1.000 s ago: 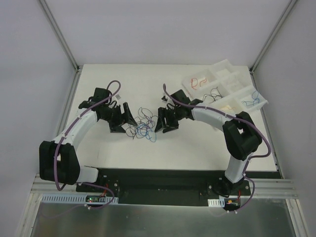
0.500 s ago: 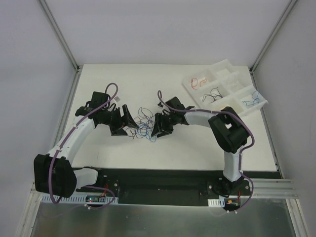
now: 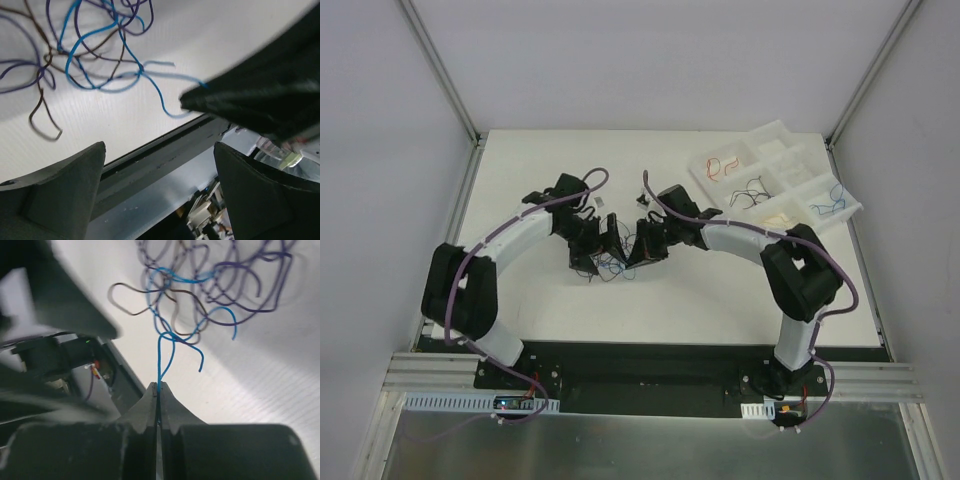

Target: Untangle the cables

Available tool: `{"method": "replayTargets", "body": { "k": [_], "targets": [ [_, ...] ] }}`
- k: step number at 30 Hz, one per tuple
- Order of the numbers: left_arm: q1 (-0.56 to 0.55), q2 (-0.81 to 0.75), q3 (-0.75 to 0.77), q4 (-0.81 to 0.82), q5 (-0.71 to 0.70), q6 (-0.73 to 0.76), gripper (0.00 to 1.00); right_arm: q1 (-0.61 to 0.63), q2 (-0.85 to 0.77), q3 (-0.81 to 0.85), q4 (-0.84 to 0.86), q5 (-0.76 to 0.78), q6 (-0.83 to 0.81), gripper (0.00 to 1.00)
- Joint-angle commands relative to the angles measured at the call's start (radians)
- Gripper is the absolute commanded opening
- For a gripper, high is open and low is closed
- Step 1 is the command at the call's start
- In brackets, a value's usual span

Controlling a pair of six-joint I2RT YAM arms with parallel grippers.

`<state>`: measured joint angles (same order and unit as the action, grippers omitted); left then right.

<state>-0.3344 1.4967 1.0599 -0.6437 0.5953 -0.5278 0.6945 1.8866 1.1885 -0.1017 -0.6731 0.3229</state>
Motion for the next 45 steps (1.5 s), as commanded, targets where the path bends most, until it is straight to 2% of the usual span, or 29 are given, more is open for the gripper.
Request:
{"method": "replayTargets", "body": {
  "k": [1, 4, 8, 14, 19, 25, 27, 30, 36, 40, 45],
  "targets": [
    [-0.063, 0.175, 0.107, -0.028, -0.084, 0.051, 0.89, -0.004, -0.133, 0.005, 0.011, -0.071, 0.018, 0.0],
    [-0.064, 0.287, 0.153, -0.027, -0.092, 0.057, 0.89, -0.004, -0.187, 0.016, 0.007, -0.094, 0.042, 0.0],
    [-0.054, 0.361, 0.207, -0.022, -0.135, 0.072, 0.9, -0.023, -0.308, 0.072, -0.053, -0.083, 0.037, 0.0],
    [-0.014, 0.438, 0.233, 0.004, -0.13, 0.084, 0.9, -0.059, -0.42, 0.276, -0.167, -0.095, 0.059, 0.0],
    [0.034, 0.45, 0.187, 0.016, -0.158, 0.121, 0.9, -0.096, -0.419, 0.632, -0.168, -0.094, 0.188, 0.0],
    [0.12, 0.404, 0.104, 0.035, -0.15, 0.17, 0.89, -0.145, -0.259, 1.231, -0.217, -0.062, 0.29, 0.0],
    [0.141, 0.381, 0.083, 0.038, -0.155, 0.187, 0.89, -0.177, -0.231, 1.316, -0.157, -0.048, 0.365, 0.0],
    [0.153, 0.312, 0.061, 0.039, -0.146, 0.21, 0.88, -0.245, -0.265, 1.203, -0.009, -0.045, 0.482, 0.0],
    [0.152, 0.079, 0.045, 0.038, -0.069, 0.19, 0.89, -0.372, -0.372, 0.912, 0.007, -0.049, 0.469, 0.0],
    [0.15, -0.097, 0.067, 0.039, 0.007, 0.137, 0.93, -0.499, -0.464, 0.691, 0.0, -0.026, 0.461, 0.0],
    [0.149, -0.225, 0.126, 0.039, 0.063, 0.114, 0.95, -0.69, -0.512, 0.548, -0.17, -0.023, 0.383, 0.0]
  ]
}}
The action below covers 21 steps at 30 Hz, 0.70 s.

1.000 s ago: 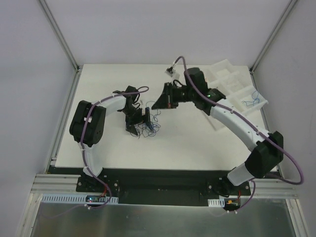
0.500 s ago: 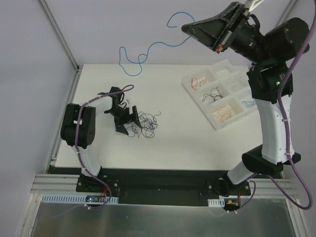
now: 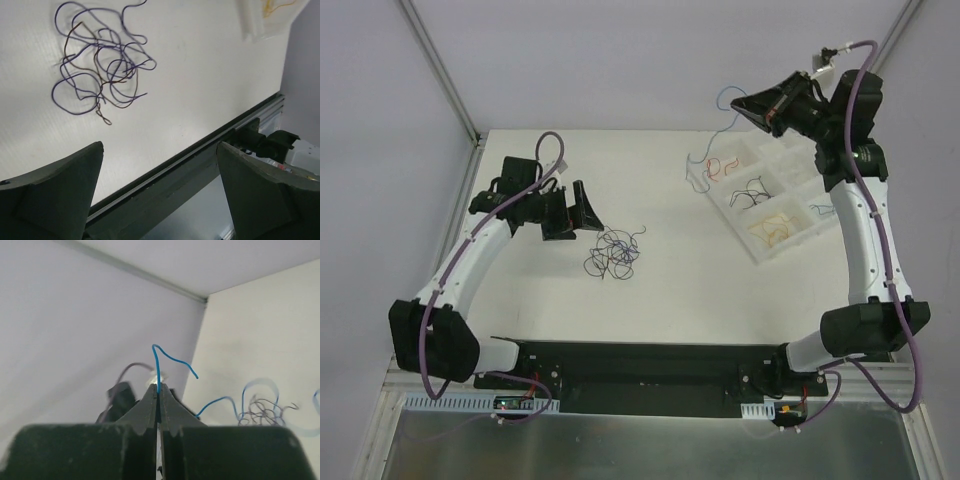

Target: Untangle the cables

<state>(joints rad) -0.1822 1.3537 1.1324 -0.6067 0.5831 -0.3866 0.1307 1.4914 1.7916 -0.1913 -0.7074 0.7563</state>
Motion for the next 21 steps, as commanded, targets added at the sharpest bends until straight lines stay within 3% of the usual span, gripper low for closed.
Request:
{"method": "replayTargets", "body": {
  "k": [1, 4, 9, 14, 21],
  "targets": [
    [-0.003, -0.094, 0.059, 0.002, 0.077, -0.038, 0.96, -0.161, -0.125, -0.075, -0.109, 0.028, -0.083, 0.0],
    [-0.006, -0.111, 0.089, 0.002, 0.121, -0.067, 0.96, -0.267, -0.097, -0.054, -0.229, 0.075, -0.191, 0.0],
    [-0.025, -0.07, 0.113, 0.004, 0.115, -0.043, 0.96, -0.373, 0.042, 0.175, -0.522, 0.324, -0.506, 0.0],
    [-0.031, 0.036, 0.17, -0.001, 0.135, 0.009, 0.96, -0.486, 0.142, 0.207, -0.58, 0.45, -0.563, 0.0],
    [-0.031, 0.162, 0.282, -0.033, 0.139, 0.084, 0.96, -0.594, 0.211, 0.166, -0.563, 0.453, -0.587, 0.0]
  ]
}}
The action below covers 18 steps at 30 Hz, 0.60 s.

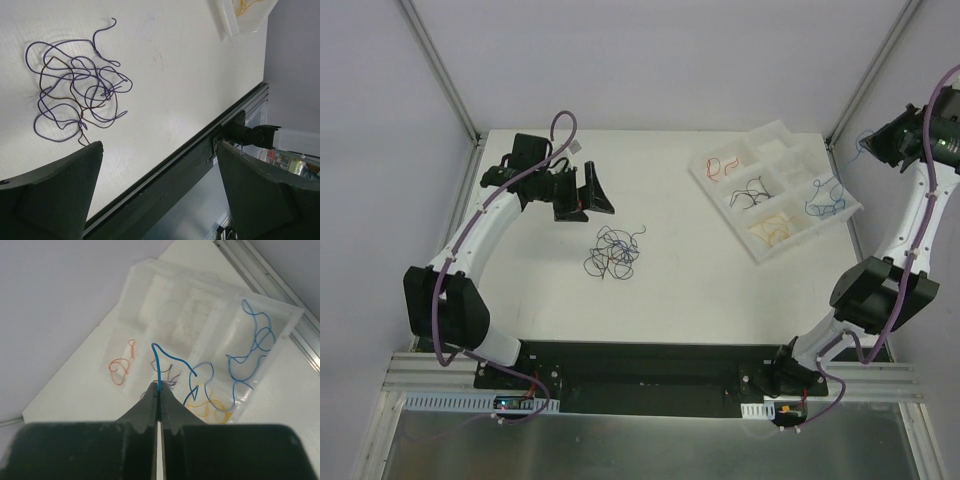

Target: Untangle the cables

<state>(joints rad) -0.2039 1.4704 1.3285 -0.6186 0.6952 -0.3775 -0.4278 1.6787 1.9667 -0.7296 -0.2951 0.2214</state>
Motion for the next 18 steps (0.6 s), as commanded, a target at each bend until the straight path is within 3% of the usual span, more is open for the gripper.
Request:
{"method": "replayTargets", "body": {
  "k": [1, 10, 18],
  "targets": [
    [-0.008, 0.063, 0.096, -0.029, 0.029, 0.083, 0.96, -0.04, 0.036, -0.002, -0.024, 0.043, -0.062, 0.0],
    [0.009, 0.15, 0.138, -0.041, 0.056, 0.086, 0.95, -0.065, 0.125, 0.005, -0.008, 0.07, -0.09, 0.0],
    [0.024, 0.154, 0.115, -0.043, 0.058, 0.075, 0.95, -0.065, 0.118, -0.159, 0.064, 0.076, -0.057, 0.0]
  ]
}}
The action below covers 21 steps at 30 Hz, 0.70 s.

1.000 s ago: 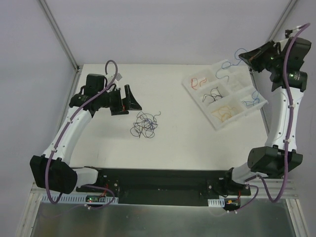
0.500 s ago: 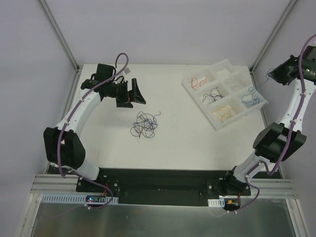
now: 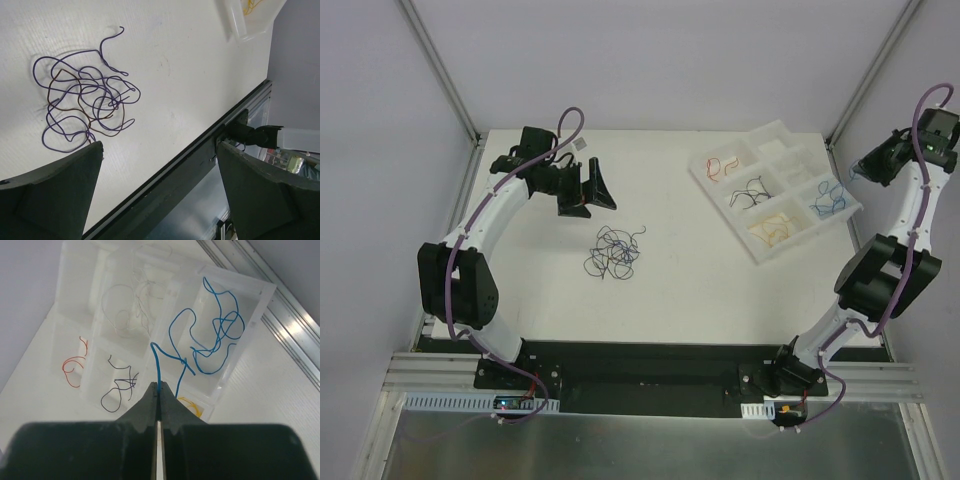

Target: Untangle the cables

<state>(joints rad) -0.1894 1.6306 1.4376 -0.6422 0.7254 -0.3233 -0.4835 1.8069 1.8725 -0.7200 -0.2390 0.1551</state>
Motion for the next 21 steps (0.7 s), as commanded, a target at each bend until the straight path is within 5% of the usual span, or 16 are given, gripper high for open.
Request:
{"method": "replayTargets", "body": {
  "k": [1, 6, 15, 21],
  "targets": [
    [0.01, -0.005, 0.006, -0.017, 0.028, 0.021, 0.95, -0.006, -0.008, -0.094, 0.066, 0.027, 0.02, 0.0],
    [0.01, 0.0, 0.007, -0.017, 0.035, 0.007, 0.95, 0.022, 0.058, -0.182, 0.151, -0.011, 0.037, 0.0],
    [0.01, -0.047, -0.06, -0.017, 0.029, -0.04, 0.95, 0.086, 0.273, 0.037, -0.083, 0.032, 0.037, 0.01],
    [0.007, -0.115, -0.14, -0.017, 0.014, -0.085, 0.94, 0.108, 0.244, 0.134, -0.166, 0.112, 0.003, 0.33]
  ]
}}
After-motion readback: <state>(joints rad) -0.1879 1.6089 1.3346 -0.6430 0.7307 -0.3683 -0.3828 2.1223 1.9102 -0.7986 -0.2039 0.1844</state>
